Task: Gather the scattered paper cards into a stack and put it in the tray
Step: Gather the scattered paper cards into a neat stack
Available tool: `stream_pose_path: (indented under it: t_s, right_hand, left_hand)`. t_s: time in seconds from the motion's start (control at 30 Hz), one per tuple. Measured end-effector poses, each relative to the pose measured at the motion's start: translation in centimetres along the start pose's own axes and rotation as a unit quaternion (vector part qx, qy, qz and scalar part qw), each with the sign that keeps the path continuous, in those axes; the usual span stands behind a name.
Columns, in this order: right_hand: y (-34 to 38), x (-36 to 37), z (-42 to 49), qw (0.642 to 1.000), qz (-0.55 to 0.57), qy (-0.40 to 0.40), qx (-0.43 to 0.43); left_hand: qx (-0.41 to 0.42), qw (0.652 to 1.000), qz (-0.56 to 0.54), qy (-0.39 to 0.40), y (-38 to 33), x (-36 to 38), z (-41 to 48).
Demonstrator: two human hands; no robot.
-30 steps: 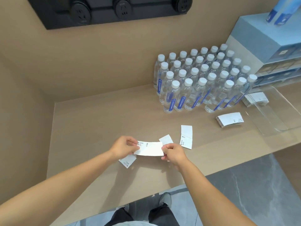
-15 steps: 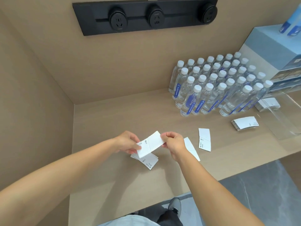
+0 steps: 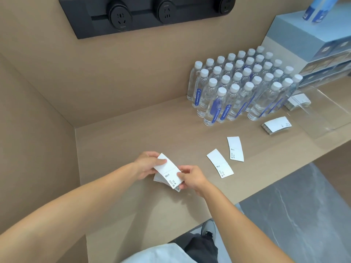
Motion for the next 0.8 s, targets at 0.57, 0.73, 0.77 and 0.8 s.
stream_pose_path:
  t_s: [0.57, 0.73, 0.77, 0.8]
  right_hand:
    - [-2.5, -1.6, 0.5, 0.971, -0.087, -0.220, -0.030]
    - [-3.0, -1.7, 0.7, 0.968, -0.102, -0.228, -0.040]
    - [-3.1, -1.7, 0.6, 0.967, -0.102, -0.230, -0.040]
    - [-3.1, -1.8, 0.6, 0.967, -0.103, -0.231, -0.042]
  left_hand:
    - [0.077, 0.921, 0.361, -0.124, 1.6, -2.3, 1.5]
    - [0.093, 0.912, 0.377, -0.133, 2.3, -2.1, 1.7]
    - [0.094, 0.911, 0.376, -0.138, 2.5, -2.2, 1.8]
    - [0.095, 0.911, 0.376, -0.143, 2.6, -2.2, 1.8]
Point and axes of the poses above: each hand's wrist, its own z-axis towards the middle knuckle, its own x-axis out of the palm, y = z × x, the point moved 8 cm from there along z, towards the middle knuckle, and after that the axes turned 5 degrees about x, right-handed, at the moved point
